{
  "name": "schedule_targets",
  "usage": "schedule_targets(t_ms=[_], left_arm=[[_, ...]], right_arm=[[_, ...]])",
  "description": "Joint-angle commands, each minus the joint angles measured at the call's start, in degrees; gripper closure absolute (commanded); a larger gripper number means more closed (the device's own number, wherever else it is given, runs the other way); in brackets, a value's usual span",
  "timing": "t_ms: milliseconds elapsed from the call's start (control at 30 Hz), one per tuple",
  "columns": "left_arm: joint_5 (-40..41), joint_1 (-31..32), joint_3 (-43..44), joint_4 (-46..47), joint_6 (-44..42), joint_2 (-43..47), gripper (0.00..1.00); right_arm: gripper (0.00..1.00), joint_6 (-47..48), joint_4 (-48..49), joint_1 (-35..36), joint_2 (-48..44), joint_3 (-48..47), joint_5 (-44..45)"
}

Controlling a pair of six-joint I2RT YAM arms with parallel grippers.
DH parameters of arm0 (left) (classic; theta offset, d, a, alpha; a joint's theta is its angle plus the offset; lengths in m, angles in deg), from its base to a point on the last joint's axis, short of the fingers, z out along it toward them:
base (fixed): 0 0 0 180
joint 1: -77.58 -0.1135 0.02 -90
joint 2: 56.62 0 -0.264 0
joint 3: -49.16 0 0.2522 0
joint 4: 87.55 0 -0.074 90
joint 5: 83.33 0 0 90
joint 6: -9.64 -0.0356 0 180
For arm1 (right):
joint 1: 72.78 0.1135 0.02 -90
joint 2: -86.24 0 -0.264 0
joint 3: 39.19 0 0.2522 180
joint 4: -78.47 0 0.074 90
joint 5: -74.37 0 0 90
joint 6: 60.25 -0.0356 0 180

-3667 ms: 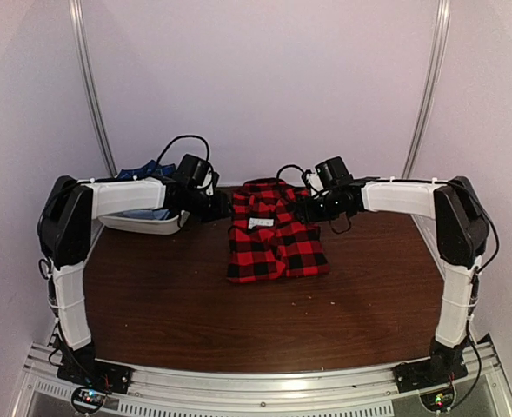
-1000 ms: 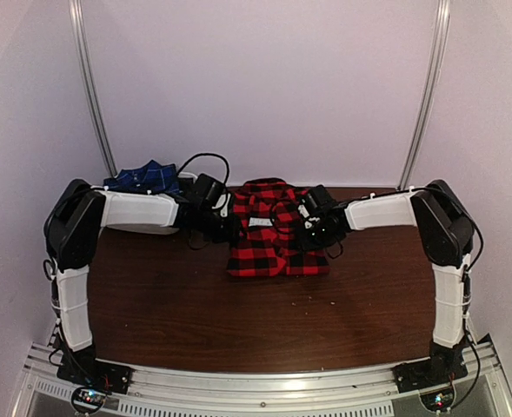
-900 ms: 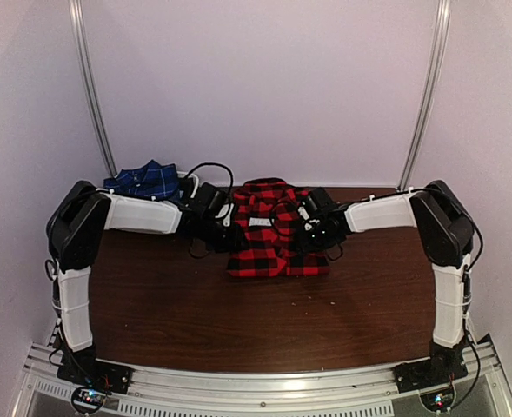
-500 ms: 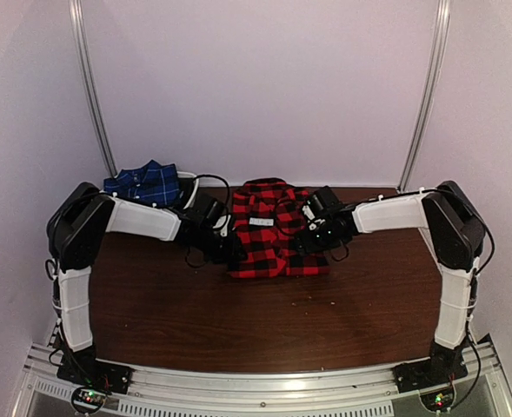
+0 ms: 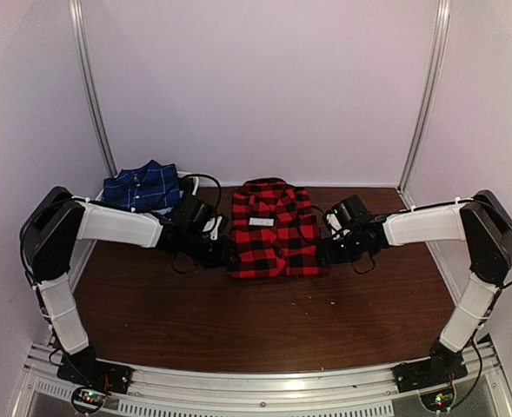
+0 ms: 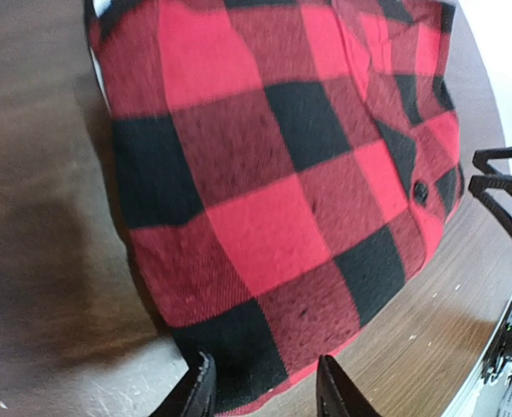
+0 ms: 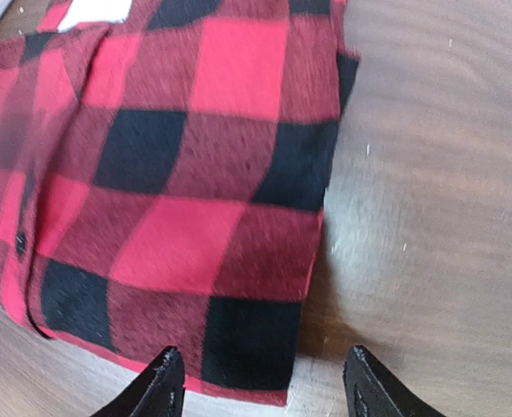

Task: Fold and stack the long sleeve shirts
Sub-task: Pick up the 2/3-rectangle-folded shirt from the center of the board.

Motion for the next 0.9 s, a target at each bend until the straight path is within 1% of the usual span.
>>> schedule_targets(t_ms=[0,200,267,333,467,633,767,867], left_arm=[[-1.1,1.3,-2.3,3.6,1.3,-1.6,0.61],[-0.7,1.6,-3.8,3.8,2.0,-3.4,0.67],[-0.4,1.6,-4.1,3.2,2.2,-3.2,0.70],[0.1,1.6,-4.6,2.7,2.3,-2.1,0.70],[1.5,1.6,-6.0,1.7,2.5,0.7,0.69],[2.4,1.6,-8.2,1.7,3.1,2.9,0.64],[2.0,1.6,-9.3,3.3,3.4,2.9,0.61],[1.6,1.6,-9.0,4.7,3.7,2.0,0.61]], right_arm=[[0.38,-1.7,2.4,-0.7,0.0,1.2,-1.6],[0.43,-2.0,3.1,-0.8,0.7,2.6,-1.7],[0.46,-2.2,3.2,-0.8,0.6,3.3,-2.0],[0.48,-2.5,3.5,-0.8,0.1,4.2,-2.4],[0.54,-2.7,3.8,-0.8,-0.4,5.4,-2.6],[0.57,-3.0,4.8,-0.8,-0.1,5.9,-4.3],[0.61,-3.3,5.6,-0.8,0.9,6.1,-5.7],[0.64,-3.7,5.8,-0.7,1.1,6.3,-6.4]])
